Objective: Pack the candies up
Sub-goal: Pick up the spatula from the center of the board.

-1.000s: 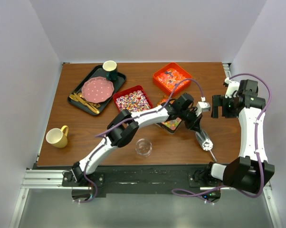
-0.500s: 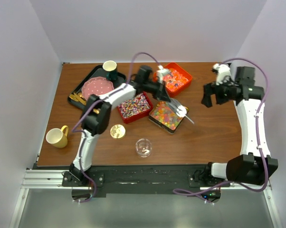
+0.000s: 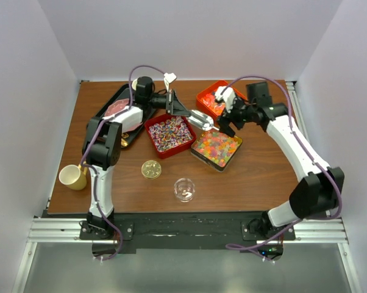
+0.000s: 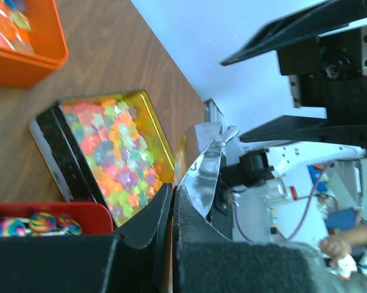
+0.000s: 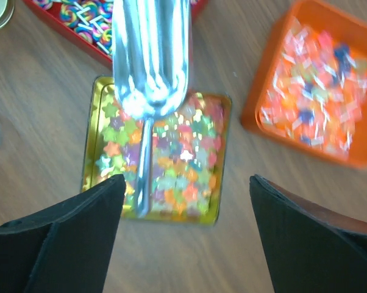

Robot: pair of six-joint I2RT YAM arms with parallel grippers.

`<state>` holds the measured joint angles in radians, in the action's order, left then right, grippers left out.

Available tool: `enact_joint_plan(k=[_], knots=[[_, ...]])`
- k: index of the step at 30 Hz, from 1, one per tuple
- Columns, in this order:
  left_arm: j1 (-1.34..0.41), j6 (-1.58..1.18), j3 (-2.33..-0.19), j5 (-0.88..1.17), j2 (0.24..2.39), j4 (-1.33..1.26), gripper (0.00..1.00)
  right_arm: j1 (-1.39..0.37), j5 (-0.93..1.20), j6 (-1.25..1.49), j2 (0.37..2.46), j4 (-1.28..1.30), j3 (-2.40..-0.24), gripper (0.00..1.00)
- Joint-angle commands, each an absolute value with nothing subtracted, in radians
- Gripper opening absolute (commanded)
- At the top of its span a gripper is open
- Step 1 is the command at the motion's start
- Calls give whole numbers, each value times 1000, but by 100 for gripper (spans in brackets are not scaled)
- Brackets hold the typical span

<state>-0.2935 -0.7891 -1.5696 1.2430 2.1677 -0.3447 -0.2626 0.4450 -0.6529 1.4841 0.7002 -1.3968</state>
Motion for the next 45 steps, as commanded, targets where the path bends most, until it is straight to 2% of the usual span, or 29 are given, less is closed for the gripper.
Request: enact_joint_plan(k=[1, 5, 10, 16, 24, 34, 45], knots=[[-299, -897, -1505, 1345, 2126, -509, 0, -298, 509, -816, 1563, 598, -1428, 84], [-299, -870, -1483, 1342, 2115, -483, 0, -311, 517, -948, 1606, 638, -1460, 78], [-299, -867, -1453, 1322, 2108, -482, 0, -330, 520, -1005, 1591, 675, -1470, 76], [-301, -784, -1453, 1281, 2099, -378, 0, -339, 492, -885, 1523, 600, -1443, 72], [-299, -666, -1482, 1177, 2071, -215, 0, -373, 474, -847, 1508, 726, -1427, 68], [-299, -667, -1459, 1158, 2033, -229, 0, -399, 413, -824, 1528, 746, -1394, 66], [-299, -718, -1430, 1177, 2002, -293, 0, -448, 321, -792, 1555, 690, -1351, 60]])
